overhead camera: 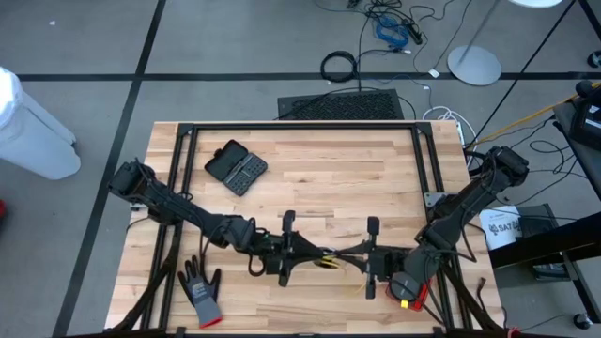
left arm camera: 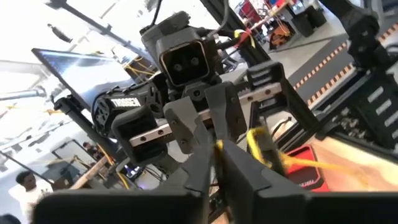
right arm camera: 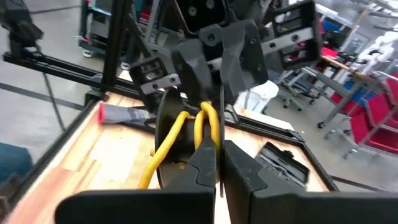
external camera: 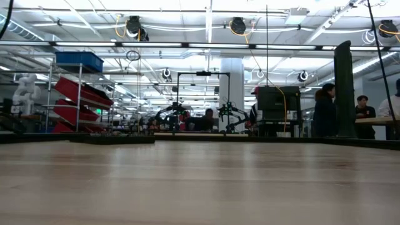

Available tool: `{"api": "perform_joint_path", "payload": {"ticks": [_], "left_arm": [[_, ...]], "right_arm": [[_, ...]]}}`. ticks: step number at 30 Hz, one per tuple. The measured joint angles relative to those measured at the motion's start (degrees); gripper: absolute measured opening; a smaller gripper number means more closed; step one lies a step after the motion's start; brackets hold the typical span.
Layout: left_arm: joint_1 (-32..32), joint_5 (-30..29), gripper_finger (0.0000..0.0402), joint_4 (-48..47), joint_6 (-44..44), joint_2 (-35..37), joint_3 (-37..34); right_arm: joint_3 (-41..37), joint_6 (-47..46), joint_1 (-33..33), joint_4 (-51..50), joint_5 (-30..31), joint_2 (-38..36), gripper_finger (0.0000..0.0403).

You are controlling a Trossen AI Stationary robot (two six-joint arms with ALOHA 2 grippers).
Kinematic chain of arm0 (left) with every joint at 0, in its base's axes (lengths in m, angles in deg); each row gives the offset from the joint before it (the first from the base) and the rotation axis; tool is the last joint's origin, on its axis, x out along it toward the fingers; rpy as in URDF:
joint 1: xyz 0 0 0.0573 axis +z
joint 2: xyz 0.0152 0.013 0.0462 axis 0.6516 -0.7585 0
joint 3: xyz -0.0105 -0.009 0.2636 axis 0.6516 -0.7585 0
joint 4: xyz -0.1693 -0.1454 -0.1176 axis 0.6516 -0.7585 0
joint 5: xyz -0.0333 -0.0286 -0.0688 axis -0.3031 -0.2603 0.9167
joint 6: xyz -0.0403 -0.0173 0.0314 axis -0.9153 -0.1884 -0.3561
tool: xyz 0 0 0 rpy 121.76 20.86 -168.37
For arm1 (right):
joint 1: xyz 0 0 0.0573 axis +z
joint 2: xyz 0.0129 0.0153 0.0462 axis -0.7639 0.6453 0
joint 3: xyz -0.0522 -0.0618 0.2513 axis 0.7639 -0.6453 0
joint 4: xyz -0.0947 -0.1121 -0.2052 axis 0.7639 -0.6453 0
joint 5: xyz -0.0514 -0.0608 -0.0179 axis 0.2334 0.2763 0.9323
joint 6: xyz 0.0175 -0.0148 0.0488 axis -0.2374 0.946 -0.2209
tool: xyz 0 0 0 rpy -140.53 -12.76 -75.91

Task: Coil cords
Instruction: Coil the yellow wire onto the spool

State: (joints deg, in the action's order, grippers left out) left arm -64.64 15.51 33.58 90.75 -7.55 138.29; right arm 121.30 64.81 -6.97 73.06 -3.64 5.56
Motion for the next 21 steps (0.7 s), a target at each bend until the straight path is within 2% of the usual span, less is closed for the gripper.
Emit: {"api": "perform_joint_path", "payload": {"ticks": [5, 8, 12, 16, 21], "left_arm": [[-0.1, -0.6, 0.0114, 0.0, -1.0, 0.0, 0.0], [-0.4, -3.1, 0.0137, -0.1, -1.2, 0.0, 0.0], [-0.9, -8.9, 0.0145, -0.8, -1.2, 0.0, 0.0], [-1.2, -9.9, 0.0146, -4.4, -2.4, 0.8, 0.0], [-1.2, -11.2, 0.0146, -17.6, -10.6, 4.8, 2.4]], "right_arm": [[0.0, 0.2, 0.3, -0.5, 1.3, 0.0, 0.0001], [0.0, 0.1, 0.3, -1.0, 1.3, 0.0, 0.0001], [0.0, 0.1, 0.3, -1.3, 1.3, 0.0, 0.0], [0.0, -0.1, 0.3, -1.9, 1.2, 0.0, 0.0], [0.0, -1.0, 0.4, -2.7, 0.9, 0.0, 0.0]]}}
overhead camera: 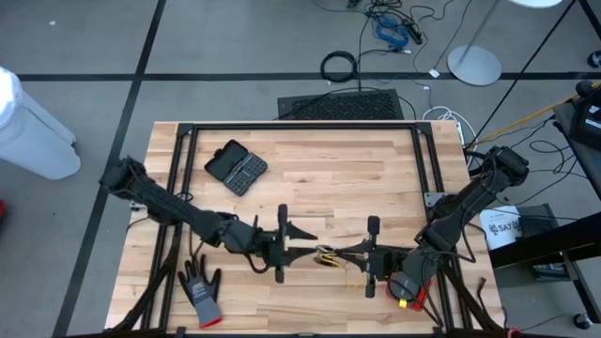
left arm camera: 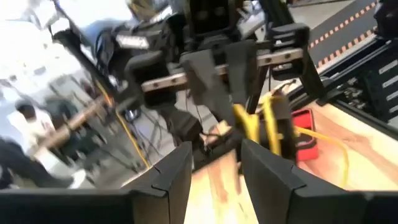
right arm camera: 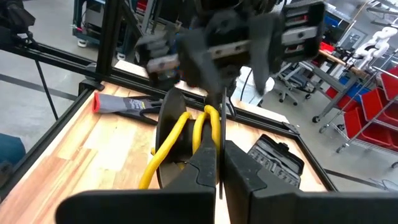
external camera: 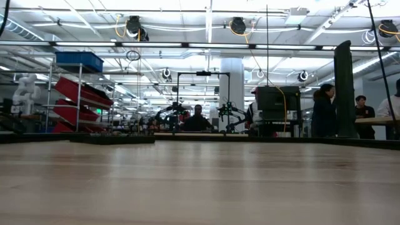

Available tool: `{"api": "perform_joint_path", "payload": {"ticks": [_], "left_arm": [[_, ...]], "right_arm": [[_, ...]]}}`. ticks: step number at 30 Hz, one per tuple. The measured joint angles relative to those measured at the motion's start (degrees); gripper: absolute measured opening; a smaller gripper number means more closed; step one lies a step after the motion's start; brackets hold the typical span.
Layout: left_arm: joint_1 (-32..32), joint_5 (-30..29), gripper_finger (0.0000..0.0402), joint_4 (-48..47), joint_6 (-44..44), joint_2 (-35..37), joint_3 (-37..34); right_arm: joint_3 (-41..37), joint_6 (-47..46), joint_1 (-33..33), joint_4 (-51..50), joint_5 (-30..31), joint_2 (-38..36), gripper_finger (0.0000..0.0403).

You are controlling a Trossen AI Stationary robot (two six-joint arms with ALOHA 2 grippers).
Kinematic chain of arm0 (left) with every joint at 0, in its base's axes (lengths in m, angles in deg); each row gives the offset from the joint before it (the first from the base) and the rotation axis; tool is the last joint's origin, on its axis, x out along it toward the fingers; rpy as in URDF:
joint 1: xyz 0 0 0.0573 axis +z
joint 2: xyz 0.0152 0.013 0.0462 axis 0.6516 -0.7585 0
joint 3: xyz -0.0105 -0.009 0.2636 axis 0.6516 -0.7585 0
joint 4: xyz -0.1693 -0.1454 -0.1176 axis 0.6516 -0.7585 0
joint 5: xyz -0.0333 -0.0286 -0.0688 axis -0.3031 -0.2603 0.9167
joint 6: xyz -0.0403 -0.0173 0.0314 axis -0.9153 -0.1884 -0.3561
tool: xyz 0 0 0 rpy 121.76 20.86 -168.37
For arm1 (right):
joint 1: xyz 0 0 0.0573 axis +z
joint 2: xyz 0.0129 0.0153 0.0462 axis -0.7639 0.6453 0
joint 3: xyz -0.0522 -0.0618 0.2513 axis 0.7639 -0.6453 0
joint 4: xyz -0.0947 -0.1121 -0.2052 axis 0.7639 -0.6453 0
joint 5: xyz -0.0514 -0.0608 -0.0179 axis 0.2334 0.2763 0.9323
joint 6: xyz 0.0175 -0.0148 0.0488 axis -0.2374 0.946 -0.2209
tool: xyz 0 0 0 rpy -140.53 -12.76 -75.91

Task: Coil cords
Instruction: Coil the yellow wire onto the spool

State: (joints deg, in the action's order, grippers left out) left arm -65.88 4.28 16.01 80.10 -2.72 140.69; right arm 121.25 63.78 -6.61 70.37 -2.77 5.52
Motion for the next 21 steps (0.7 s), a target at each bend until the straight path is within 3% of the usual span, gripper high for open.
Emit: {"api": "perform_joint_path", "payload": {"ticks": [7, 21], "left_arm": [[-0.1, 3.1, 0.0146, -18.1, -13.1, 4.6, 5.0], [0.6, 3.7, 0.0146, -17.9, -14.7, 3.6, 5.1]], "right_arm": [[0.0, -0.1, 0.0, 0.0, -0.1, 0.0, 0.0], [0.0, -0.1, -0.1, 0.3, -0.2, 0.0, 0.0]]}}
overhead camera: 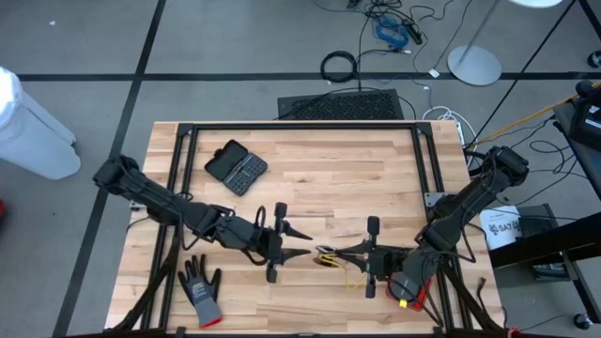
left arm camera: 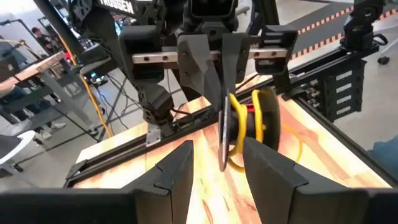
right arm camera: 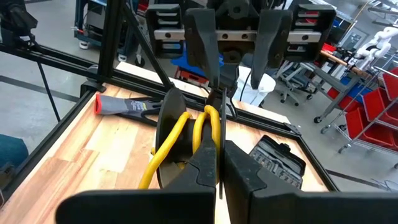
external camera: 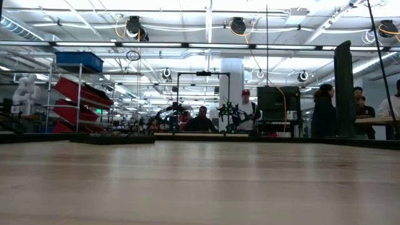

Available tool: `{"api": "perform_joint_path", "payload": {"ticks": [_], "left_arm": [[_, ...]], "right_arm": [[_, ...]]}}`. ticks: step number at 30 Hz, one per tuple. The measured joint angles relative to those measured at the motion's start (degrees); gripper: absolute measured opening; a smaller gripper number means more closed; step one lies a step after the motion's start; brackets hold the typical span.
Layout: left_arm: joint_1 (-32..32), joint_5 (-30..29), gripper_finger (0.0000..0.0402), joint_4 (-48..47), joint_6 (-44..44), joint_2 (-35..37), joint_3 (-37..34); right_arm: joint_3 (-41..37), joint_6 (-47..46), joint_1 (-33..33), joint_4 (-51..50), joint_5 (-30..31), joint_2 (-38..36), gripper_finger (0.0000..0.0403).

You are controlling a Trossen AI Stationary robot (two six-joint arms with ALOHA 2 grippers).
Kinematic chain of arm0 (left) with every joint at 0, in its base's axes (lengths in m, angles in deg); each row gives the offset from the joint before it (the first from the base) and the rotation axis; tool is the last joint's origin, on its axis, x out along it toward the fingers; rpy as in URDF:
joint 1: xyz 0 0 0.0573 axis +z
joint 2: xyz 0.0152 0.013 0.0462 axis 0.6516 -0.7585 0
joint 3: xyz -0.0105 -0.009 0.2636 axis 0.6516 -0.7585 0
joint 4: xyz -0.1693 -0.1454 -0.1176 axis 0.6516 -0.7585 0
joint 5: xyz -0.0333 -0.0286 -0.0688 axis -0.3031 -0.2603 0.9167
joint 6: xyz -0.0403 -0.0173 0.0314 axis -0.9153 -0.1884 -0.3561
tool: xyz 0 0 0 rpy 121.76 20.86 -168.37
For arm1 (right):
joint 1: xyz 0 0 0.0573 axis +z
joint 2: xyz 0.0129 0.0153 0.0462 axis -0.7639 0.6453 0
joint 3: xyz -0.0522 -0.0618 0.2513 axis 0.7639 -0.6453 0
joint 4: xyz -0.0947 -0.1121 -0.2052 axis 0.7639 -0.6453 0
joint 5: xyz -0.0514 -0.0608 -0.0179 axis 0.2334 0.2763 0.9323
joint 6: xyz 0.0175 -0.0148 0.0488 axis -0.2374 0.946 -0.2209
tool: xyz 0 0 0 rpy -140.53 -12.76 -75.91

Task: Coil cords
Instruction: Coil the yellow wire onto the spool

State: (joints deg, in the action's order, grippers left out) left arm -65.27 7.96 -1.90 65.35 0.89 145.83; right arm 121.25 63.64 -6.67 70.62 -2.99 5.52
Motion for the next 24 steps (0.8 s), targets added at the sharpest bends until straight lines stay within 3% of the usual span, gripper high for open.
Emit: {"api": "perform_joint_path", "payload": {"ticks": [24], "left_arm": [[1.8, 4.2, 0.0146, 2.6, 0.0, -2.2, 0.0]], "right_arm": [[0.0, 0.0, 0.0, 0.0, -0.2, 0.0, 0.0]]}}
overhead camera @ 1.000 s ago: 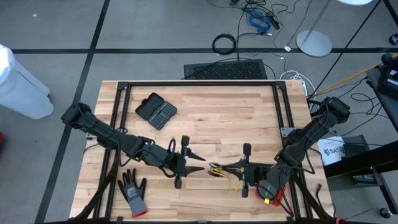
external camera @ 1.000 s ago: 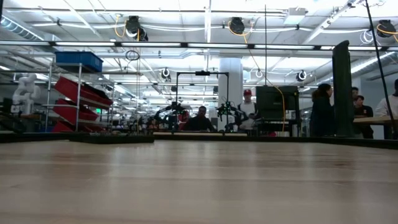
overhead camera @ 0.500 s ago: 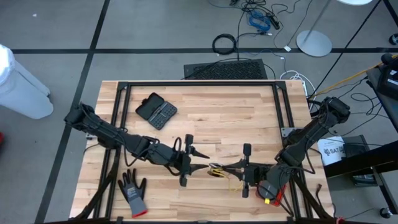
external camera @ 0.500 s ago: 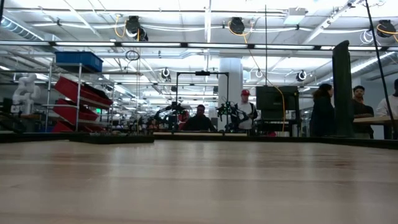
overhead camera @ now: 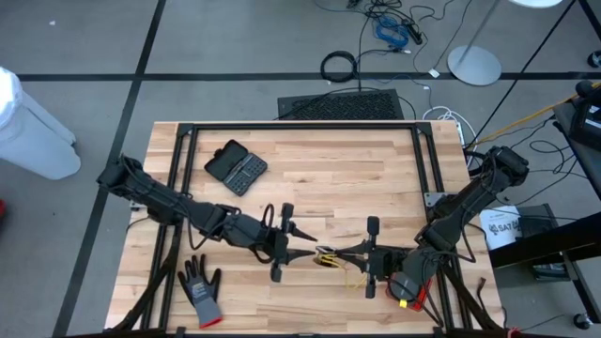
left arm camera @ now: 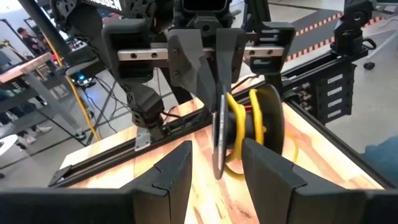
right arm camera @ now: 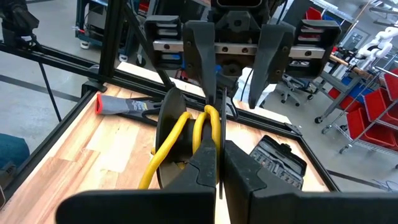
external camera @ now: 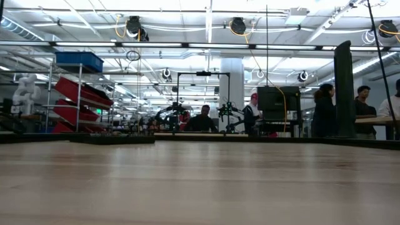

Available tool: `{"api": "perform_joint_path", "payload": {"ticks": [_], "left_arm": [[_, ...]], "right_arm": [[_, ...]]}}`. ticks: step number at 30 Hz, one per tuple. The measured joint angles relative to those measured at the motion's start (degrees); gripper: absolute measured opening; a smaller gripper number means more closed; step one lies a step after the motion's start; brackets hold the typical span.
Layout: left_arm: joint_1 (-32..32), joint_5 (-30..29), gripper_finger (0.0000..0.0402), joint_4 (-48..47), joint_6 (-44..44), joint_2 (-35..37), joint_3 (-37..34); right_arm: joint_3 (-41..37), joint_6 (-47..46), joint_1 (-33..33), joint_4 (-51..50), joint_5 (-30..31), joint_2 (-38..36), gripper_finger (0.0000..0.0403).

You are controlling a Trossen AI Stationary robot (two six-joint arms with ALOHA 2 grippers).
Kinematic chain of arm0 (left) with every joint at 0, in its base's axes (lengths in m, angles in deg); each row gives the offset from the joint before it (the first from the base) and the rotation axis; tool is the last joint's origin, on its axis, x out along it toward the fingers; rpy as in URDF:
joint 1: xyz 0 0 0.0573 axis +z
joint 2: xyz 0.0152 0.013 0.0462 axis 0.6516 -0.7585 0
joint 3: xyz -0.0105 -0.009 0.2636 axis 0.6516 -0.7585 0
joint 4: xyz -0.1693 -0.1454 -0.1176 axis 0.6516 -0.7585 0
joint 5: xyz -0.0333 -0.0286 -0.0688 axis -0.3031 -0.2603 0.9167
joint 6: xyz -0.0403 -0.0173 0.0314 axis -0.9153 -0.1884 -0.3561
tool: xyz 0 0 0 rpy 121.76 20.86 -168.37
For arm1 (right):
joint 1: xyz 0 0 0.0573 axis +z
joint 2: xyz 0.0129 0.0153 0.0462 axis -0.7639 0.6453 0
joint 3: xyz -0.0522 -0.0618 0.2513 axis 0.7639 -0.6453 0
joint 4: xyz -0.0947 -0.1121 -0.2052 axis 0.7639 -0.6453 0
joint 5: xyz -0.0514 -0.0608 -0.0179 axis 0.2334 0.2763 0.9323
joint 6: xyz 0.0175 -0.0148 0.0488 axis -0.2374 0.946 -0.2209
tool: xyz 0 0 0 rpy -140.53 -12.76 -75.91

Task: Coil cords
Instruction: Coil the yellow wire onto the spool

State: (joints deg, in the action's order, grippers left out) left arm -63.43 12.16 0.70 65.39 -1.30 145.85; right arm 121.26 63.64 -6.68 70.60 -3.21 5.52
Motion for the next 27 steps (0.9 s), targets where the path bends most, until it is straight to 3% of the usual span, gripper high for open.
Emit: {"api": "perform_joint_path", "payload": {"ticks": [27], "left_arm": [[1.1, -0.4, 0.0144, 3.0, 1.5, -2.3, 0.0]], "right_arm": [[0.0, -0.2, 0.0, 0.0, 0.0, 0.0, 0.0]]}}
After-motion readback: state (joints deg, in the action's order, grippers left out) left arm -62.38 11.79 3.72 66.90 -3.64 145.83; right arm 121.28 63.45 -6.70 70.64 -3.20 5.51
